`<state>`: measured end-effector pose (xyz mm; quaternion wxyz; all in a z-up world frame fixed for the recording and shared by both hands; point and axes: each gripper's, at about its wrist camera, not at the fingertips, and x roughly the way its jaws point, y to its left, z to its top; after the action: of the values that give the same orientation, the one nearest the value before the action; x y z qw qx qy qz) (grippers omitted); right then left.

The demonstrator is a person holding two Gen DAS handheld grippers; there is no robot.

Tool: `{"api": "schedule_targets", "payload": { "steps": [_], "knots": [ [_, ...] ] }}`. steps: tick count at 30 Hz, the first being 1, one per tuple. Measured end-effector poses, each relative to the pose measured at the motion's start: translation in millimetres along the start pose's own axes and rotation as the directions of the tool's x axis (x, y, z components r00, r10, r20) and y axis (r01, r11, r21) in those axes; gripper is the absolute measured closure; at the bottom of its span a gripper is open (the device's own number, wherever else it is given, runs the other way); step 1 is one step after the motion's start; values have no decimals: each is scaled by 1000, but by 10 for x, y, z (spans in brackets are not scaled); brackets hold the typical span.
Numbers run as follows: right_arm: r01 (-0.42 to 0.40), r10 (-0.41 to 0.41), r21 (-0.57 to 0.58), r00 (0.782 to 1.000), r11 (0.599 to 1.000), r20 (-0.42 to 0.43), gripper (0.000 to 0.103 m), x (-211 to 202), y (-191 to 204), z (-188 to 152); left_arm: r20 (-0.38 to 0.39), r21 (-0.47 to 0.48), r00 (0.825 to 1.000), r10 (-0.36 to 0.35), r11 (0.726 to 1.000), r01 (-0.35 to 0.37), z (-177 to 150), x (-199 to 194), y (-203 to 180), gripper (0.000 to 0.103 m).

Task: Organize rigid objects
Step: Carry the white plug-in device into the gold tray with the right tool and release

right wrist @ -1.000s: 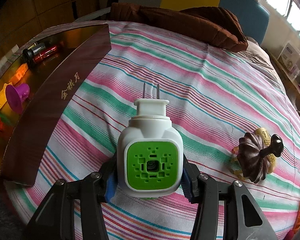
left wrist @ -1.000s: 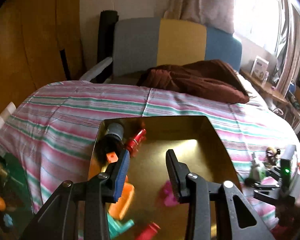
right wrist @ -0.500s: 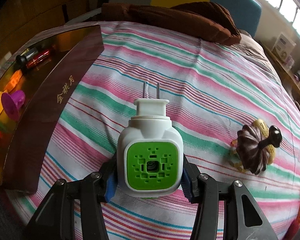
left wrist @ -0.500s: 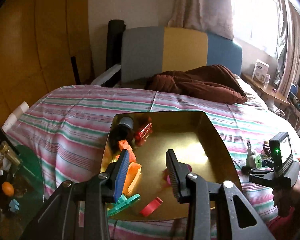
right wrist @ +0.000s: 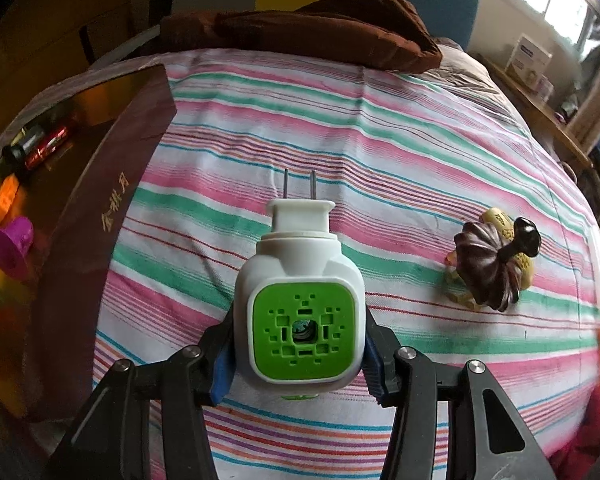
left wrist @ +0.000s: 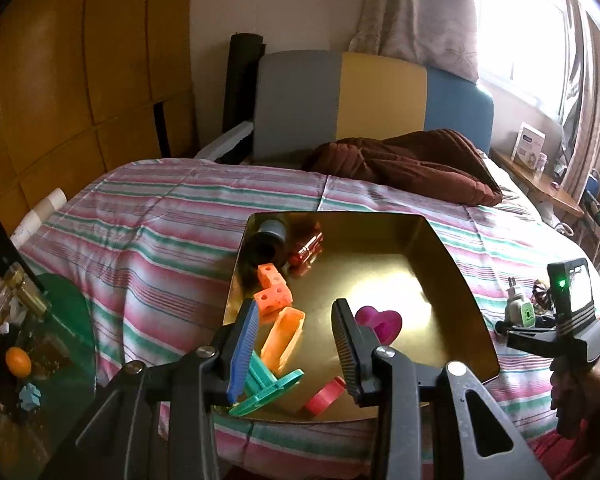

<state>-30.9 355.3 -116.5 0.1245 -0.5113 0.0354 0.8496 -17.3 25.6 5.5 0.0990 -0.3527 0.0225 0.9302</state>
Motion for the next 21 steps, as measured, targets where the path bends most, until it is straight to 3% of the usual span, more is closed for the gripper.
{"api": "schedule_targets", "payload": {
  "steps": [5,11,17,21],
  "knots": [
    [-19,17,20,998,1000,66,51,-271,53,128,-14,-19,1000,9,1000,-9,-38,36,88,65],
    [-169,167,5,978,986,122,51,-601,384,420,-24,-41,999,35,999,-36,-91,70,217,65],
    [-325,336,-112,937,939,95,51,-728,1243,725,-37,-83,995,92,992,-95,-156,81,450,65],
    [-336,351,-188,935,923,47,51,-554,1907,927,-58,-109,992,111,987,-117,-217,92,576,65]
  ]
}}
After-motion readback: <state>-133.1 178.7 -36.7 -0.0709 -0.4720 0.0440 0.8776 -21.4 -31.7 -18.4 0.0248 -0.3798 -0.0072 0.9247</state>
